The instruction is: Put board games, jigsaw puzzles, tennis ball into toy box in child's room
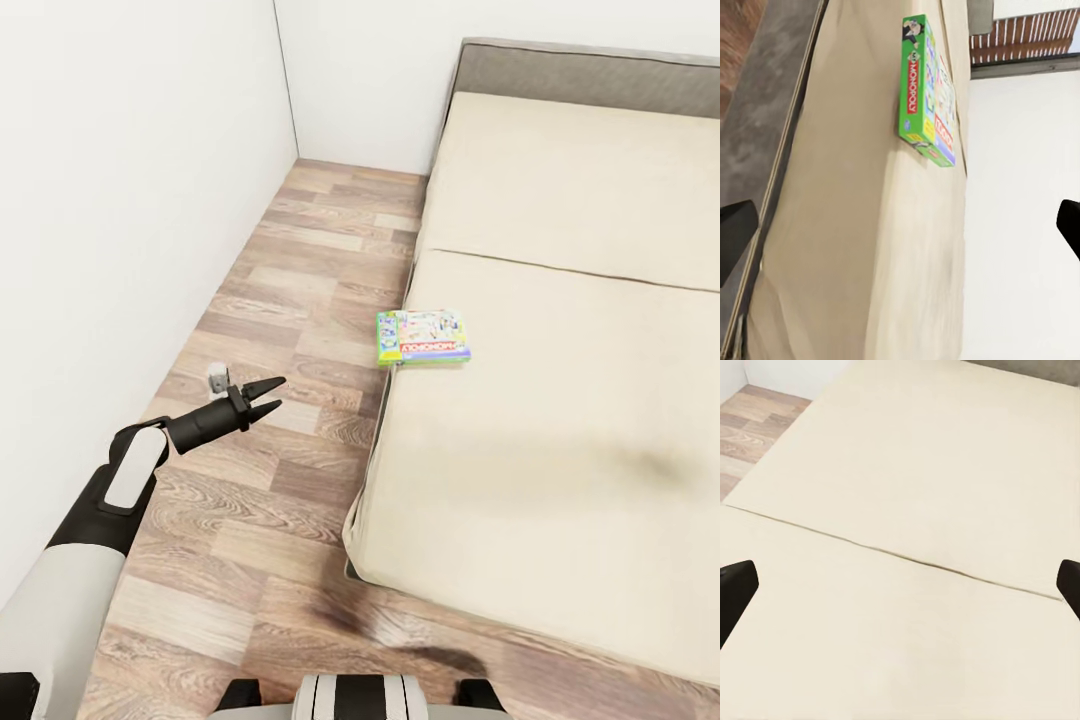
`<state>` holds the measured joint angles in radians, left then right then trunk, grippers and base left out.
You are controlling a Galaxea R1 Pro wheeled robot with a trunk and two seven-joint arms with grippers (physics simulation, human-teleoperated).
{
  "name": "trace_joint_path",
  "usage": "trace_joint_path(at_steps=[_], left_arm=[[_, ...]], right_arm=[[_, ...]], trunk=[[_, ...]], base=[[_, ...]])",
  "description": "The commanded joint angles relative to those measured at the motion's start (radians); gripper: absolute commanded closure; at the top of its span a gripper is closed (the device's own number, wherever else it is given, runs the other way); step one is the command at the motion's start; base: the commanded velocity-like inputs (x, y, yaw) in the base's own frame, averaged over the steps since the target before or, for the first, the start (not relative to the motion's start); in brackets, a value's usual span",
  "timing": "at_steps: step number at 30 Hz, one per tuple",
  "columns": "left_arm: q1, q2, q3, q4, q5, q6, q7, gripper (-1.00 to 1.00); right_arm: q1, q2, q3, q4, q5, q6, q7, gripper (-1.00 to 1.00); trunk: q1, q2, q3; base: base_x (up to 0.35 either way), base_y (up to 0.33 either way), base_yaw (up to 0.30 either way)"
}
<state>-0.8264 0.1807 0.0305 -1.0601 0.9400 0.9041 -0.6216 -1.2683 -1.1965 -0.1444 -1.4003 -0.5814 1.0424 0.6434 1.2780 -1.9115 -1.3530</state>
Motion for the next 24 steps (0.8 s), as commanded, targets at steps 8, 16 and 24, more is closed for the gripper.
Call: trace_joint_path(at_steps=[8,16,24], left_arm=[[-0.063,-0.001,-0.005,0.021,-0.003,0.006,0.004,-1.0],[-0.125,-0.008,-0.011,0.042,-0.007,0.006,0.011,-1.0],[-0.152,-0.022,-0.014,0.051,-0.011,-0.006,0.014,-1.0]], right_arm=[[-0.09,0.0,0.0,-0.002,-0.007,0.005,0.007,-1.0],[-0.145,-0.001,0.002,-0.003,-0.012,0.005,0.007,-1.0],[-0.164,-0.001,0.003,-0.013,-0.013,0.005,0.007,-1.0]], trunk=[[0.031,-0.057,-0.026],[0.031,-0.057,-0.026],[0.031,-0.057,-0.026]], base=[[0.0,0.0,0.0],[0.0,0.0,0.0],[0.0,0.0,0.0]])
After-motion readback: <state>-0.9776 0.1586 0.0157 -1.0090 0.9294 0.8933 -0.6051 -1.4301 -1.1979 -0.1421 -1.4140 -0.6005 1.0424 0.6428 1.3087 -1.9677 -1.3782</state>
